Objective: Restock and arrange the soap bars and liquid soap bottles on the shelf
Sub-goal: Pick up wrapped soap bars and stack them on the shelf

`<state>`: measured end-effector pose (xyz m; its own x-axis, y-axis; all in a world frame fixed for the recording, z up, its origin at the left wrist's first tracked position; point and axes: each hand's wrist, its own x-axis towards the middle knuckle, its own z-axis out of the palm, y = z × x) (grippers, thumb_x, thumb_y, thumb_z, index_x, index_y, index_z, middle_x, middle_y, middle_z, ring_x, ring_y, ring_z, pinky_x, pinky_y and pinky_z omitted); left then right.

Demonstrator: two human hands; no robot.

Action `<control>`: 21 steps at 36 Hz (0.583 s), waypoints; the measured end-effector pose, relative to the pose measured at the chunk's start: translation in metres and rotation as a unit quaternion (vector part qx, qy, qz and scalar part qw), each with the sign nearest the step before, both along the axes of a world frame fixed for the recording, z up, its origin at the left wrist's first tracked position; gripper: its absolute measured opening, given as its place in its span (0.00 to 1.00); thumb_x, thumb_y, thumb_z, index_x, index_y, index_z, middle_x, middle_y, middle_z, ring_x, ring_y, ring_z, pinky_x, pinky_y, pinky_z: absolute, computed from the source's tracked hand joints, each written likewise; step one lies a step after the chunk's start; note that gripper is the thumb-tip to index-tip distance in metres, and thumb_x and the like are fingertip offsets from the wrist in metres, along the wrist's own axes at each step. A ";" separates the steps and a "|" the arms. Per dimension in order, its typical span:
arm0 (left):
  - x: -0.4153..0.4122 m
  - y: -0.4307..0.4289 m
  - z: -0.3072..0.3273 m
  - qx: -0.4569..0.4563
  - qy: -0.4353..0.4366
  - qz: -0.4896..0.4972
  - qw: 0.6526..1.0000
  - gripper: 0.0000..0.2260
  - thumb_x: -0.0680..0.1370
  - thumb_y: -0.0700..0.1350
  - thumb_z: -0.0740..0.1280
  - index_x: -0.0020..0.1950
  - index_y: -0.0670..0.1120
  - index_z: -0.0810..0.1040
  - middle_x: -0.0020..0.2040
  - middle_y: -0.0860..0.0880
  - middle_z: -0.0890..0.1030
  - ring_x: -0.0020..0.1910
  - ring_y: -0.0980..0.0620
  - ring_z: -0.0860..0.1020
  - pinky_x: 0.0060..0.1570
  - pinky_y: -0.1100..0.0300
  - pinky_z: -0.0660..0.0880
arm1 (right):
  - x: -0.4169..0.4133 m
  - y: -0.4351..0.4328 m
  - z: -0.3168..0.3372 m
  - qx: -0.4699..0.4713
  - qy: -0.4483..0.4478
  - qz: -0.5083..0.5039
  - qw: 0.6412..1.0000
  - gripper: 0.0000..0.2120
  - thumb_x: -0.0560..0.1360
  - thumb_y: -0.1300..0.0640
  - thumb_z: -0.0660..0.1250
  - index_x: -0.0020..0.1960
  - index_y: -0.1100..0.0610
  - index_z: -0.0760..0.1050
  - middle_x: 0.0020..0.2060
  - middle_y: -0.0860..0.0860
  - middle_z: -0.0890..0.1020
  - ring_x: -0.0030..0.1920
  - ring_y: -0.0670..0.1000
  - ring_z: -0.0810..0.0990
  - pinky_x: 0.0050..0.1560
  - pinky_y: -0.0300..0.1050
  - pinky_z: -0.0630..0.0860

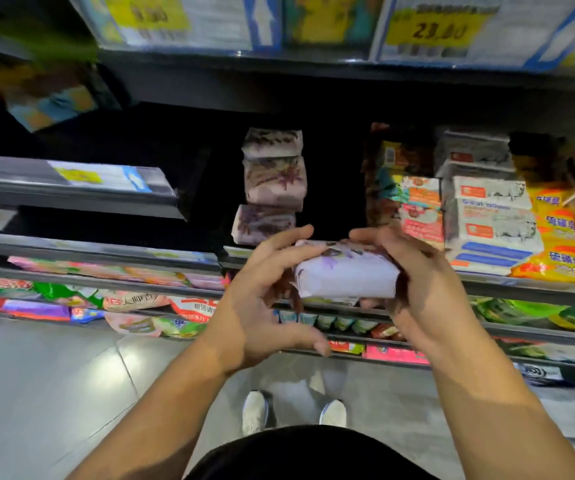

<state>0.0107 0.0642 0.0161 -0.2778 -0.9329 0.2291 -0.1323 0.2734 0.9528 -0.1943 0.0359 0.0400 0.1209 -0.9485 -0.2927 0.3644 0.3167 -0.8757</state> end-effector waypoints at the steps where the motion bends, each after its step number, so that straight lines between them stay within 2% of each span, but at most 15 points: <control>1: 0.007 0.000 0.000 0.001 -0.017 0.014 1.000 0.35 0.65 0.60 0.79 0.70 0.62 0.72 0.73 0.54 0.68 0.74 0.45 0.68 0.67 0.39 0.71 | 0.003 -0.001 0.001 0.023 -0.037 0.026 0.999 0.17 0.69 0.46 0.70 0.49 0.58 0.85 0.48 0.58 0.85 0.44 0.54 0.83 0.27 0.45 0.79; 3: 0.019 -0.003 0.001 0.001 -0.036 0.057 0.998 0.31 0.67 0.58 0.79 0.67 0.65 0.73 0.67 0.57 0.72 0.69 0.49 0.73 0.64 0.46 0.74 | 0.008 -0.003 0.002 0.034 -0.097 0.090 0.991 0.28 0.60 0.45 0.77 0.55 0.59 0.84 0.54 0.60 0.84 0.49 0.55 0.84 0.33 0.46 0.83; 5: 0.030 -0.005 0.005 0.010 -0.034 0.090 0.995 0.25 0.68 0.49 0.79 0.62 0.62 0.76 0.60 0.54 0.77 0.61 0.53 0.78 0.59 0.58 0.76 | 0.012 -0.002 0.002 0.010 -0.111 0.141 0.984 0.35 0.55 0.51 0.83 0.61 0.58 0.82 0.56 0.60 0.83 0.52 0.56 0.84 0.38 0.46 0.84; 7: 0.040 -0.007 0.011 0.027 -0.016 0.090 0.995 0.24 0.68 0.38 0.79 0.60 0.55 0.78 0.58 0.51 0.80 0.57 0.57 0.80 0.54 0.66 0.75 | 0.017 -0.001 0.002 -0.033 -0.082 0.172 0.981 0.38 0.55 0.55 0.85 0.65 0.54 0.80 0.58 0.58 0.82 0.53 0.56 0.84 0.44 0.47 0.83; 10: 0.054 -0.012 0.013 0.025 -0.002 0.069 0.997 0.26 0.68 0.31 0.78 0.59 0.54 0.78 0.56 0.54 0.81 0.56 0.58 0.80 0.53 0.68 0.74 | 0.020 0.003 0.007 -0.088 -0.036 0.208 0.974 0.42 0.61 0.58 0.83 0.72 0.51 0.73 0.65 0.57 0.78 0.59 0.58 0.81 0.54 0.52 0.81; 13: 0.059 -0.017 0.013 0.039 0.026 0.050 0.998 0.26 0.66 0.34 0.80 0.57 0.55 0.79 0.53 0.56 0.82 0.53 0.59 0.81 0.50 0.68 0.75 | 0.021 0.008 0.019 -0.103 0.025 0.224 0.969 0.44 0.61 0.64 0.82 0.74 0.48 0.70 0.67 0.55 0.77 0.56 0.57 0.83 0.56 0.48 0.80; 16: 0.060 -0.021 0.015 0.065 0.063 0.034 0.995 0.22 0.64 0.42 0.80 0.54 0.58 0.79 0.50 0.59 0.83 0.50 0.60 0.81 0.48 0.67 0.76 | 0.034 0.014 0.031 -0.131 0.139 0.172 0.966 0.35 0.64 0.71 0.78 0.67 0.51 0.76 0.59 0.52 0.83 0.53 0.55 0.85 0.52 0.45 0.81; 19: 0.064 -0.024 0.010 0.075 0.066 0.022 0.995 0.19 0.66 0.54 0.77 0.55 0.65 0.81 0.52 0.56 0.84 0.51 0.54 0.82 0.50 0.55 0.79 | 0.051 0.017 0.035 -0.149 0.218 0.101 0.959 0.22 0.67 0.66 0.75 0.60 0.58 0.78 0.45 0.50 0.85 0.43 0.48 0.84 0.43 0.42 0.81; 21: 0.066 -0.024 0.007 0.088 0.074 0.020 0.993 0.19 0.67 0.58 0.75 0.57 0.65 0.80 0.54 0.54 0.83 0.54 0.50 0.81 0.53 0.47 0.79 | 0.058 0.022 0.035 -0.160 0.234 0.077 0.956 0.19 0.69 0.64 0.75 0.59 0.59 0.79 0.45 0.50 0.86 0.44 0.48 0.83 0.45 0.42 0.80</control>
<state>0.0766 0.0399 0.0230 -0.2143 -0.9719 0.0976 0.0053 0.0988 0.9951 -0.1364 0.0577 0.0751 0.1930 -0.9801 -0.0462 -0.1201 0.0231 -0.9925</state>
